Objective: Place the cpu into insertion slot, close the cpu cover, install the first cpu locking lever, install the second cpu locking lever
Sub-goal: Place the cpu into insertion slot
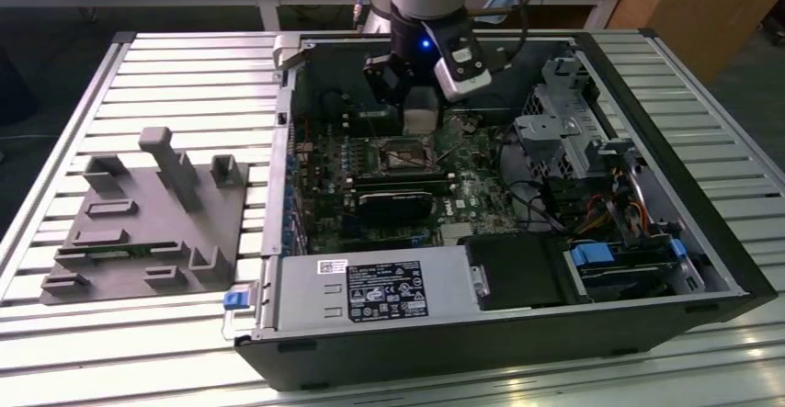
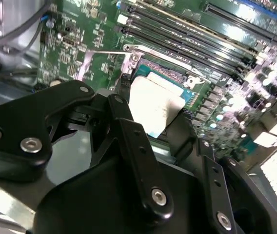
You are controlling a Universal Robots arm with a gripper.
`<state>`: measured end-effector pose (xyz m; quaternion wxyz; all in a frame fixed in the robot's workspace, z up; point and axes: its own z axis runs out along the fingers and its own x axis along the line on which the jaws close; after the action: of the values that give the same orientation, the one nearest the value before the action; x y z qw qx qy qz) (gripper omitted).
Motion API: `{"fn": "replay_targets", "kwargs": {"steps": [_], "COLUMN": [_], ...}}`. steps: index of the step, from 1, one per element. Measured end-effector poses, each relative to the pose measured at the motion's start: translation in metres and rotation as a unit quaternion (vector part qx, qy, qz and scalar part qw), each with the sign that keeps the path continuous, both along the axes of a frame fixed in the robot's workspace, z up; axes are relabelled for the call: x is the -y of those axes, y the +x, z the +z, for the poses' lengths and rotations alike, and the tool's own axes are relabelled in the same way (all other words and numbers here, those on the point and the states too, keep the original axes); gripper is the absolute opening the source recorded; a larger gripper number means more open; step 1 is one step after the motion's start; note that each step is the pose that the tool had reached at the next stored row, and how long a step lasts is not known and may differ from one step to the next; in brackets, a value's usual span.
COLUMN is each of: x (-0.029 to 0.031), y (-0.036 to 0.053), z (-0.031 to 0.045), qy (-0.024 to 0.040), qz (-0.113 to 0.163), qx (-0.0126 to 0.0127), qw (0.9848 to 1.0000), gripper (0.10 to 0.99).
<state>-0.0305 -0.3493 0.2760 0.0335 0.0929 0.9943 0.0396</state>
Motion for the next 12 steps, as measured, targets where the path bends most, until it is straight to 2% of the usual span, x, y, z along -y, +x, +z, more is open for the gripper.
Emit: {"fn": "replay_targets", "kwargs": {"steps": [3,6,9,12], "x": [0.0000,0.0000,0.0000,0.0000], "y": [0.0000,0.0000,0.0000,0.0000], "z": [-0.0020,-0.0037,-0.0050,-0.0060], "qy": [0.0000,0.0000,0.0000,0.0000], "qz": [-0.028,-0.055,-0.082,-0.109], "qx": [0.0000,0.0000,0.0000,0.0000], "qw": [0.9996,0.9985,0.9966,0.9940], "gripper": [0.541,0.541,0.541,0.541]}}
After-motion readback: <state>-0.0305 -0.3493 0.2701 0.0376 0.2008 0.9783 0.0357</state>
